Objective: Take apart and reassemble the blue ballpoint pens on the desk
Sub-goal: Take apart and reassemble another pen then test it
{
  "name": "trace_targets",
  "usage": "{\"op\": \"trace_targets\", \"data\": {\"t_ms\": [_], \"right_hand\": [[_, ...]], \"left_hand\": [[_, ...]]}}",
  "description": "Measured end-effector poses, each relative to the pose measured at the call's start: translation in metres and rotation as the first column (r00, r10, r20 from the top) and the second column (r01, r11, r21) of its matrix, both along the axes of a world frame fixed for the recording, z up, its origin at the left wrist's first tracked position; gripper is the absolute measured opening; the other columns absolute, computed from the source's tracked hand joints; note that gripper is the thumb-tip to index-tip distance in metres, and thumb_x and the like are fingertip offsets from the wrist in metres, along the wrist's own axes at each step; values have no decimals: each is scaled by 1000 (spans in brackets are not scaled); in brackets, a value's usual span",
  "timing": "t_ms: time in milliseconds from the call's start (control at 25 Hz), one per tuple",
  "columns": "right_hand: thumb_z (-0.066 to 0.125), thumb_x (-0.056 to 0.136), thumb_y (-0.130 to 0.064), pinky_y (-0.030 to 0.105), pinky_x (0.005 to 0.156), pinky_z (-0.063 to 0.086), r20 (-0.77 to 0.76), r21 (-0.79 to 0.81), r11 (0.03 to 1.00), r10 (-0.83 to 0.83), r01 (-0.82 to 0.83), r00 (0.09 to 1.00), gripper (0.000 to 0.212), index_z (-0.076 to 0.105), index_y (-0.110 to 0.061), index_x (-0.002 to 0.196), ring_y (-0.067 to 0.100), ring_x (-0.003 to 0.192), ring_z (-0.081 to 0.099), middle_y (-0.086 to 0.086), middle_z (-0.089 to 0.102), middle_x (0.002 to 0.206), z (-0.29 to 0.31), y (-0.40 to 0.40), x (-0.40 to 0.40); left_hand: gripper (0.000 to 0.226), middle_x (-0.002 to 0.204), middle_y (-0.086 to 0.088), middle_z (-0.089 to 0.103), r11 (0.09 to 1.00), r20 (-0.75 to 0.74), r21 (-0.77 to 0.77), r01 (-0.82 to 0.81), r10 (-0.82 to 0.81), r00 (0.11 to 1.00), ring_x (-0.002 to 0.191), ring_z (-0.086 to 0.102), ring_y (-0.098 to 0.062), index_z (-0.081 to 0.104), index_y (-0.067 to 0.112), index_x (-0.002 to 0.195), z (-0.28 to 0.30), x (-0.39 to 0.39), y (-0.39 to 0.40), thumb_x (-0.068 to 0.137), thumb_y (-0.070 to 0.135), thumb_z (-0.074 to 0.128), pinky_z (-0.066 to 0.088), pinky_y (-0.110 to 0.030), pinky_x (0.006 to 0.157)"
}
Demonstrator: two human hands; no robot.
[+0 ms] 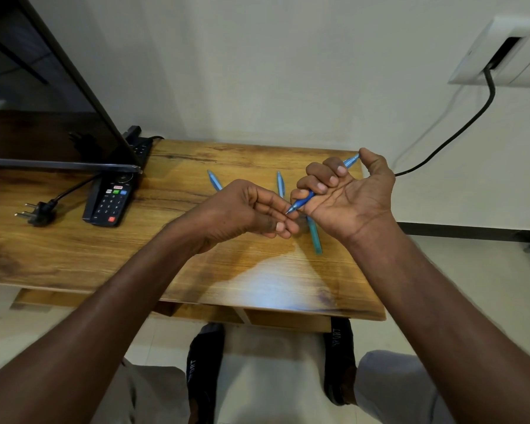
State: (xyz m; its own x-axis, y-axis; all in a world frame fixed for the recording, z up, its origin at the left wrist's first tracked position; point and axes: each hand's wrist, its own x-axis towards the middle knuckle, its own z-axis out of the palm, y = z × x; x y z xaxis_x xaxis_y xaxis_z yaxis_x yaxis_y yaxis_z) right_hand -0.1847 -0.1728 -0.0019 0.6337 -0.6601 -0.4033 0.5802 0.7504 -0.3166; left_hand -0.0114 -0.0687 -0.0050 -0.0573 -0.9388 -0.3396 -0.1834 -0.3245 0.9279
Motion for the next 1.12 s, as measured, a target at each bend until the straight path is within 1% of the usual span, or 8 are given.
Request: {"op": "trace_targets", "data": {"t_ms": [200, 320, 480, 560, 640, 760, 920, 1120], "right_hand": [[43, 92, -57, 33, 66, 30, -17, -8, 1000, 6, -6, 1000, 49, 38, -19, 64, 16, 59, 26, -3, 25, 67, 0, 0, 0], [44, 93, -59, 33, 65, 31, -32, -14, 1000, 21, -22, 999, 50, 39, -18, 64, 16, 59, 27, -3, 26, 68, 0, 0, 0], [41, 92, -57, 33, 64, 31, -67, -95, 994, 41, -47, 997, 47, 35, -20, 64, 16, 59, 24, -3, 22, 69, 2, 0, 0], [43, 92, -59, 33, 63, 31, -86, -140, 989, 33, -45, 996, 48, 36, -20, 65, 16, 59, 24, -3, 22, 68, 3, 0, 2], [44, 92, -60, 33, 63, 30, -87, -152, 987, 38, -51, 995, 48, 38, -21, 65, 17, 58, 26, -4, 24, 67, 3, 0, 3], [42, 92, -58, 33, 63, 30, -81, -131, 991, 29, -39, 996, 47, 37, -20, 64, 17, 58, 24, -3, 23, 67, 2, 0, 2], [43, 92, -58, 33, 65, 31, -14, -22, 1000, 11, -11, 1000, 49, 38, -19, 64, 17, 58, 25, -3, 24, 67, -1, 0, -1], [42, 92, -58, 33, 64, 32, -27, -7, 1000, 18, -18, 999, 49, 37, -19, 63, 17, 58, 26, -3, 25, 66, -2, 0, 0]], "left_hand": [[29, 110, -13, 81, 1000, 3, 7, -1, 1, 1000, 109, 77, -30, 75, 3, 120, 0, 0, 0, 92, -4, 72, 59, -44, 103], [29, 109, -13, 81, 1000, 3, 12, 8, -8, 1000, 108, 77, -29, 76, 4, 119, -1, 0, -1, 91, -4, 72, 59, -43, 102], [31, 109, -14, 81, 1000, -1, 12, 17, -17, 1000, 107, 77, -29, 75, 3, 120, -3, 0, -1, 91, -6, 72, 61, -36, 97], [32, 109, -13, 81, 1000, 2, 3, 25, -25, 1000, 108, 77, -29, 75, 4, 121, -4, -1, 0, 91, -5, 73, 61, -35, 98], [32, 109, -13, 81, 999, 3, 1, 34, -34, 999, 108, 77, -30, 74, 3, 121, -4, -2, -1, 91, -6, 73, 61, -35, 98], [32, 109, -13, 81, 999, 5, 2, 34, -34, 999, 108, 77, -30, 74, 3, 122, -4, -2, -1, 91, -7, 72, 61, -34, 97], [31, 109, -14, 81, 1000, 0, -8, 20, -20, 1000, 108, 77, -31, 74, 3, 121, -3, 0, -1, 91, -6, 72, 61, -37, 98], [30, 108, -15, 81, 1000, 14, -2, 25, -25, 1000, 105, 78, -30, 74, 1, 119, -5, 0, -1, 92, -8, 71, 62, -36, 96]]}}
